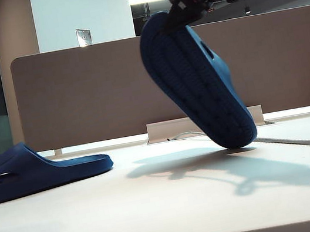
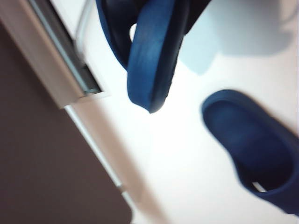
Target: Interlock the pair of blue slippers on the table with their fronts facing up.
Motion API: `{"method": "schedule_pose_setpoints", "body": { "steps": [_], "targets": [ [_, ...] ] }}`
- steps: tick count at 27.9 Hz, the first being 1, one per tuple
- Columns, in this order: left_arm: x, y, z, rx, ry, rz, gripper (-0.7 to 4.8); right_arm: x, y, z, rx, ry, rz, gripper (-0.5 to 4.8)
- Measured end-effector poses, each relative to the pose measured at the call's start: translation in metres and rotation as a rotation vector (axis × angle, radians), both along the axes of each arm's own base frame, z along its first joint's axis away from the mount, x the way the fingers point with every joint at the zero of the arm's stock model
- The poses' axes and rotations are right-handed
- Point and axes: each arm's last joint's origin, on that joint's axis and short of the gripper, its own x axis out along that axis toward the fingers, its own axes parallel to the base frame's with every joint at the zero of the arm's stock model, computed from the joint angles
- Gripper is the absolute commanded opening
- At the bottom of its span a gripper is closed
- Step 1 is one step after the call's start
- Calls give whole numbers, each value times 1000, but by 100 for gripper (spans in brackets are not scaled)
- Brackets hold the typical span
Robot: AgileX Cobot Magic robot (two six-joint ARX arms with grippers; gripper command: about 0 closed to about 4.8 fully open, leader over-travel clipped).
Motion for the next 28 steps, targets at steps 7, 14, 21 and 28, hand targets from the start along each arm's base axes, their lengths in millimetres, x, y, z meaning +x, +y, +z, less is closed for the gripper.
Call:
{"method": "schedule_pose_setpoints", "body": {
  "steps": [7,14,21,28],
  "targets": [
    [0,0,0,0,0,0,-2,-7,5,-7,-8,108,11,-1],
    [0,0,0,0,0,0,-2,-14,6,-18,-45,221,32,-2],
    [0,0,0,0,0,0,-2,-21,21,-37,-132,215,-1,-2],
    [0,0,0,-1,0,-4,-2,-21,49,-61,-195,214,5,-2]
  ]
}}
